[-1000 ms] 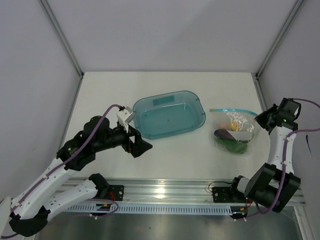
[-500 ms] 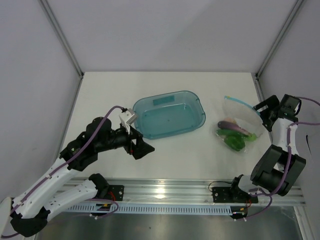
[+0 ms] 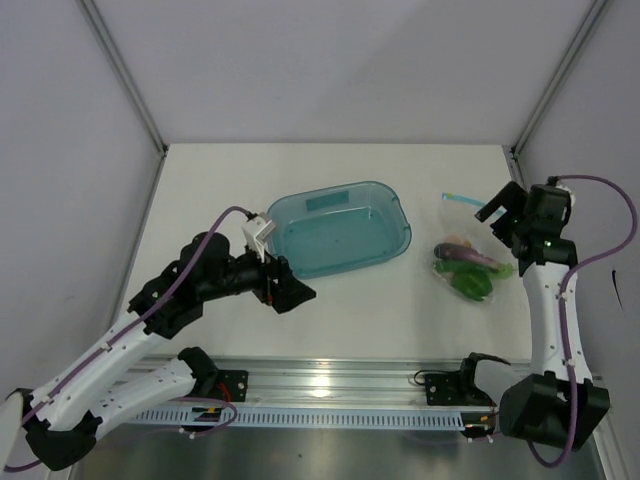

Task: Place the food in the zip-top bag and seal the zipper
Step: Reset both arms

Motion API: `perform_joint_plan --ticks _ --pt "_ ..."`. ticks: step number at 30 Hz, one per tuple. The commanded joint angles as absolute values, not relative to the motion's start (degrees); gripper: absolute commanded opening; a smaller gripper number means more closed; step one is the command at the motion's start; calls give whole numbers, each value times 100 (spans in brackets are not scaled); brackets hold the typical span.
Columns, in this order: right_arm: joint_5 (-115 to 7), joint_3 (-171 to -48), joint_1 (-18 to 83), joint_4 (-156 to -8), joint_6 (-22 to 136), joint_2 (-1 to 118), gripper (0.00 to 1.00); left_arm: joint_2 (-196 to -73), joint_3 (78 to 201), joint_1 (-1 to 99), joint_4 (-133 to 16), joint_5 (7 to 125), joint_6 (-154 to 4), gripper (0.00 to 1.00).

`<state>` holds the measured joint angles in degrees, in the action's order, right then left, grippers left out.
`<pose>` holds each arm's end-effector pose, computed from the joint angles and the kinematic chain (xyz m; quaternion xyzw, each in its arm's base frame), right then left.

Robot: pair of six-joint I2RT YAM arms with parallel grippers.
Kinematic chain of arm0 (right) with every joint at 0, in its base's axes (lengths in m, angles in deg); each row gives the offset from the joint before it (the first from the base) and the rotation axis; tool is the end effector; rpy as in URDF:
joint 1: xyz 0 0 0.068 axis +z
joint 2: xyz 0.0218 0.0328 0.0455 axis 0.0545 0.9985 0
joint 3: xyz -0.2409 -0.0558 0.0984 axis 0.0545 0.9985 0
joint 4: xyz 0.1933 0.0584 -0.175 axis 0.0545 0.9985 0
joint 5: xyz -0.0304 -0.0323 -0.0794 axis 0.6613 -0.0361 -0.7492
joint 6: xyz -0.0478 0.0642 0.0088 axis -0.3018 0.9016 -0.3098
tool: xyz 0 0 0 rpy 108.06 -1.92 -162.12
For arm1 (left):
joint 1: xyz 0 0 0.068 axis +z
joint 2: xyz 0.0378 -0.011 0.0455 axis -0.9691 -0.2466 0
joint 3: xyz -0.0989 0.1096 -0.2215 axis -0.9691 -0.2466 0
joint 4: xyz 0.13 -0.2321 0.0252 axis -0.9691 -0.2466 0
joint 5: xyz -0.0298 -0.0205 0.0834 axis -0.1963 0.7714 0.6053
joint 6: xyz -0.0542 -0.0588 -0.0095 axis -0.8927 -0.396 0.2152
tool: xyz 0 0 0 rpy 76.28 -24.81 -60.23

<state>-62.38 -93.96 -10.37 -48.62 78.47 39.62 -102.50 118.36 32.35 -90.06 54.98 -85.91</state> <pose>0.2620 -0.0632 0.3095 0.3196 0.8299 0.0576 0.4537 0.1312 -0.1558 0.3324 0.2429 0.7833 -0.4171 0.3917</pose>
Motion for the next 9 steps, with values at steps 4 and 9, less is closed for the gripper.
perform_joint_plan --ticks 4,9 --pt "-7098 -8871 21 -4050 8135 3350 99 -10360 11724 3231 -8599 5682 -9021 100" --pt "-6985 -8353 522 -4216 8179 2681 99 -10299 11504 3283 -8327 5665 -9372 100"
